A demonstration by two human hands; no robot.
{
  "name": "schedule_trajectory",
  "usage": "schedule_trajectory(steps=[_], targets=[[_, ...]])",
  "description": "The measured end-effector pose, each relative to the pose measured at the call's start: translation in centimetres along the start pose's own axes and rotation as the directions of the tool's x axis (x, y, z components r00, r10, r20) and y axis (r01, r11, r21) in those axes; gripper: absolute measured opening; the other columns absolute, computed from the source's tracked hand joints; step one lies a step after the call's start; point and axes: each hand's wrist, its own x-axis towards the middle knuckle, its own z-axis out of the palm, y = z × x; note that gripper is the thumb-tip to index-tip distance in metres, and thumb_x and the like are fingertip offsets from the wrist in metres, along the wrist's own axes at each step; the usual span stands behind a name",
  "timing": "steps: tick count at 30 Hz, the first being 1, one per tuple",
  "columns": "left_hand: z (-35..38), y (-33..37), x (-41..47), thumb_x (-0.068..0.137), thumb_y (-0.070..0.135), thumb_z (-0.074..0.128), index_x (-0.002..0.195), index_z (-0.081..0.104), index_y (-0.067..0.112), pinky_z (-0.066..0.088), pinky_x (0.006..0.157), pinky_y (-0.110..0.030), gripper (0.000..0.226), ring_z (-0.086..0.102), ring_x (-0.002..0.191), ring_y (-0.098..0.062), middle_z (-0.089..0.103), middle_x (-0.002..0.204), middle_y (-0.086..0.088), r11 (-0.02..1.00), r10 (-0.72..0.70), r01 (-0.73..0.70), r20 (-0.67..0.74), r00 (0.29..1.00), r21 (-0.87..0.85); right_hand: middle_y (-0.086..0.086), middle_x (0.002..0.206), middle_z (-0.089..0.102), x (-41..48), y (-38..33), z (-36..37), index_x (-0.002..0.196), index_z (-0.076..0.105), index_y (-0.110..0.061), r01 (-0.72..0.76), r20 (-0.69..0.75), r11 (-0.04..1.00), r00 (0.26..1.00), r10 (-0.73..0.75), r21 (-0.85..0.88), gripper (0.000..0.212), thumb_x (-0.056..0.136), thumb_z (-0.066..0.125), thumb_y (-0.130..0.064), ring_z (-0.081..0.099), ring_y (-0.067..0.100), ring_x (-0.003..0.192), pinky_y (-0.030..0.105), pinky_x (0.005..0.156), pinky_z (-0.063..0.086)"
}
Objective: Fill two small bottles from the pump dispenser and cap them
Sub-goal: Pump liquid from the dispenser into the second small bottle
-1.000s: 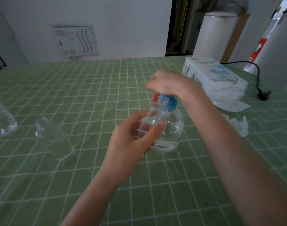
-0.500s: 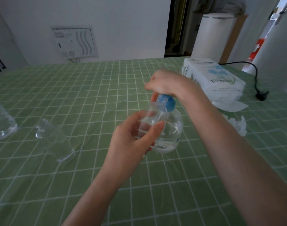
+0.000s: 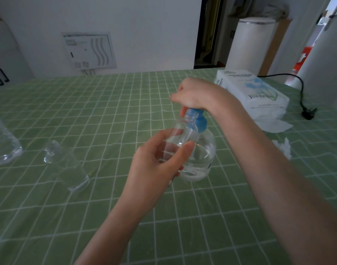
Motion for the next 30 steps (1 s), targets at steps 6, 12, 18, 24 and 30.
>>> schedule_trajectory(steps=[6,12,18,24,30], targets=[[0.0,-0.1,-0.1,0.065,0.048,0.064,0.093,0.064,0.036,0.046,0.045,-0.016,0.031,0.061,0.051,-0.004,0.071,0.068,0.006,1.000,-0.001,0.001,0.005,1.000,0.001,0.010,0.096,0.068,0.0,0.2,0.4,0.112,0.061,-0.003,0.000,0.033,1.000,0.999,0.000,0.000,0.031,0.096,0.045,-0.024,0.059,0.021,0.075,0.027,0.059,0.039],[-0.1,-0.5,-0.2,0.062,0.051,0.065,0.094,0.065,0.036,0.046,0.045,-0.016,0.035,0.059,0.051,-0.005,0.069,0.067,0.004,1.000,-0.026,0.026,0.003,1.000,0.013,0.012,0.108,0.067,0.0,0.5,1.1,0.113,0.058,-0.003,-0.001,0.033,1.000,0.999,0.000,0.024,0.030,0.096,0.044,-0.023,0.061,0.025,0.091,0.030,0.068,0.040],[0.1,0.1,0.0,0.064,0.046,0.064,0.094,0.064,0.036,0.047,0.047,-0.016,0.031,0.061,0.052,-0.007,0.071,0.070,0.002,1.000,-0.010,0.010,0.013,1.000,-0.019,0.011,0.101,0.069,-0.2,0.2,0.0,0.116,0.059,-0.005,0.044,-0.030,0.999,0.999,-0.043,0.028,0.032,0.095,0.044,-0.024,0.064,0.024,0.095,0.028,0.063,0.040],[0.1,0.2,-0.1,0.066,0.045,0.062,0.093,0.064,0.037,0.046,0.045,-0.014,0.028,0.061,0.051,-0.004,0.071,0.070,0.005,1.000,-0.006,0.006,0.017,1.000,0.003,0.011,0.101,0.070,0.1,0.1,0.2,0.114,0.061,-0.003,0.016,0.019,1.000,1.000,-0.016,0.013,0.033,0.094,0.044,-0.023,0.060,0.023,0.080,0.024,0.058,0.038],[0.1,-0.3,-0.2,0.063,0.049,0.064,0.095,0.065,0.033,0.050,0.046,-0.021,0.035,0.060,0.051,-0.008,0.070,0.069,0.004,0.999,-0.019,0.018,0.006,1.000,0.027,0.013,0.106,0.068,0.2,0.5,1.0,0.107,0.058,-0.005,0.001,0.065,1.000,0.998,-0.001,-0.007,0.028,0.095,0.043,-0.024,0.051,0.021,0.069,0.025,0.055,0.034]])
